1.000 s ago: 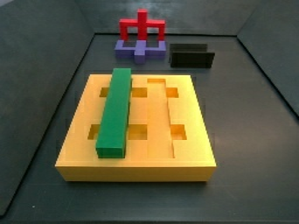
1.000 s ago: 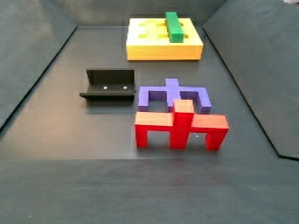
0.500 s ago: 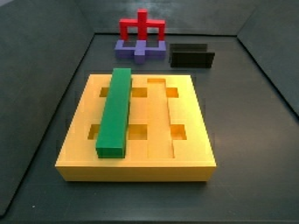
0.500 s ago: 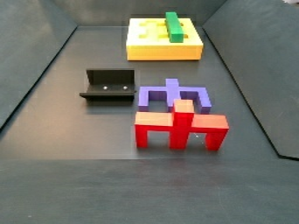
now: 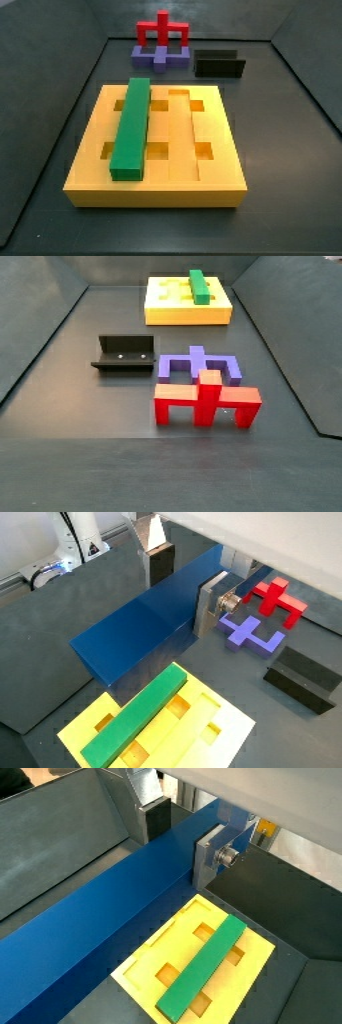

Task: Pick up the blue object. Move up. Move to above the board. Insert the blue object.
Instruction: Insert the blue object.

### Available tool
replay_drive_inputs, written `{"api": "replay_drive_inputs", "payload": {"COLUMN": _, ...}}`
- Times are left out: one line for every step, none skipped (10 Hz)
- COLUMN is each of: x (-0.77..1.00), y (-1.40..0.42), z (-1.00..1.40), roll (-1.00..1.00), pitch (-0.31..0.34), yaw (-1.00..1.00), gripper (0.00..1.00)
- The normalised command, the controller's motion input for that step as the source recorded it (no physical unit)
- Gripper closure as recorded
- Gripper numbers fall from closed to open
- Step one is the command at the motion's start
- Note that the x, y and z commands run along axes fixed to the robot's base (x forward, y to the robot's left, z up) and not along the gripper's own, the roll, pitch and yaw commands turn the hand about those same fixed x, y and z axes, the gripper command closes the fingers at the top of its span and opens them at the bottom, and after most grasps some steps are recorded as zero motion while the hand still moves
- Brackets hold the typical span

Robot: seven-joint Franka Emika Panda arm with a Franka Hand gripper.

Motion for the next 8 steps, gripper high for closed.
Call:
{"api": "replay_drive_inputs", "payload": {"x": 0.05, "y": -0.3, "z": -0.46, "roll": -0.1, "pitch": -0.137, "yaw": 0.0, "gripper": 1.0}}
{"api": "replay_drive_inputs", "payload": {"x": 0.12, "y": -0.4, "z": -0.74, "roll": -0.13, "pitch": -0.18, "yaw": -0.15, "gripper": 1.0}}
{"api": "replay_drive_inputs", "payload": {"x": 0.1, "y": -0.42, "z": -0.74, "roll": -0.13, "pitch": -0.179, "yaw": -0.16, "gripper": 1.0}}
{"api": "replay_drive_inputs", "payload": {"x": 0.06, "y": -0.34, "z": -0.86, "roll": -0.06, "pitch": -0.16, "yaw": -0.11, "gripper": 1.0}}
{"api": "replay_drive_inputs", "payload": {"x": 0.02, "y": -0.42, "z": -1.0, "roll": 0.0, "pitch": -0.14, "yaw": -0.04, "gripper": 1.0}}
{"api": "replay_drive_inputs", "payload": {"x": 0.01, "y": -0.32, "z": -1.0, "roll": 0.0, "pitch": -0.113, "yaw": -0.01, "gripper": 1.0}}
{"api": "replay_drive_inputs", "payload": {"x": 0.05, "y": -0.21, "z": -1.0, "roll": 0.01, "pitch": -0.101, "yaw": 0.0, "gripper": 1.0}}
{"api": "replay_drive_inputs", "payload": {"x": 0.16, "y": -0.17, "z": -1.0, "roll": 0.05, "pitch": -0.067, "yaw": 0.0, "gripper": 1.0}}
